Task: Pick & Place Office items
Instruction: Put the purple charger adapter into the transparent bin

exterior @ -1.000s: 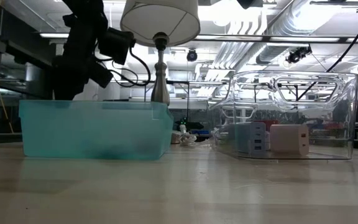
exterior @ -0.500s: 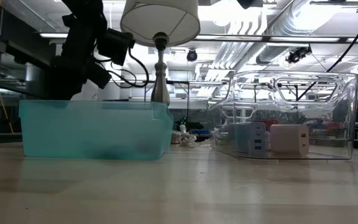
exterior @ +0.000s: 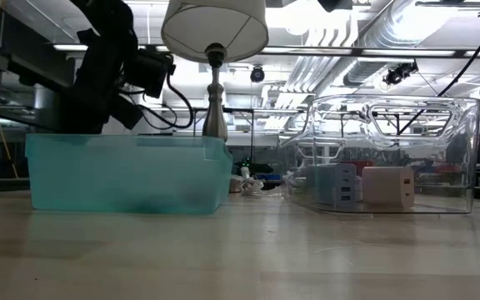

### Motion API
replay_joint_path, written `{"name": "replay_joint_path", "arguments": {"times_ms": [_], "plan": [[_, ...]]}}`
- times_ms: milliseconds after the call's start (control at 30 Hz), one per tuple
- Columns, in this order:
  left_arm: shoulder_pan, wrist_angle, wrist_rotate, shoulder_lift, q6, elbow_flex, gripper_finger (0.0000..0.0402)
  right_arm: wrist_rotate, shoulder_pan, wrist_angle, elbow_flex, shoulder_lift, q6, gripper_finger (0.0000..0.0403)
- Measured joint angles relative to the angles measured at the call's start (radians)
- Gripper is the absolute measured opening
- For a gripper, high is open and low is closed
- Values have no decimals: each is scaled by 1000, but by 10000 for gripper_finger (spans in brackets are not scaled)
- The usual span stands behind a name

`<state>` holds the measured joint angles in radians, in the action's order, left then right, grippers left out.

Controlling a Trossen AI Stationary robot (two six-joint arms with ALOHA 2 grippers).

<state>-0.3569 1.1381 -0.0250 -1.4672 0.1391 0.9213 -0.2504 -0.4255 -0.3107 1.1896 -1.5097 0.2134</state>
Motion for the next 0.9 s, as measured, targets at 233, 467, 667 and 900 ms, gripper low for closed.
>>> {"name": "replay_joint_path", "arguments": {"times_ms": [233, 467, 667, 900], "plan": [[0, -2, 1, 0, 7, -39, 186, 0, 0, 0, 0, 0, 0, 138], [0, -37, 4, 0, 7, -77, 186, 0, 0, 0, 0, 0, 0, 138], [0, -72, 4, 0, 0, -92, 186, 0, 0, 0, 0, 0, 0, 138], [0, -78, 41, 0, -2, -93, 186, 0, 0, 0, 0, 0, 0, 138]]}}
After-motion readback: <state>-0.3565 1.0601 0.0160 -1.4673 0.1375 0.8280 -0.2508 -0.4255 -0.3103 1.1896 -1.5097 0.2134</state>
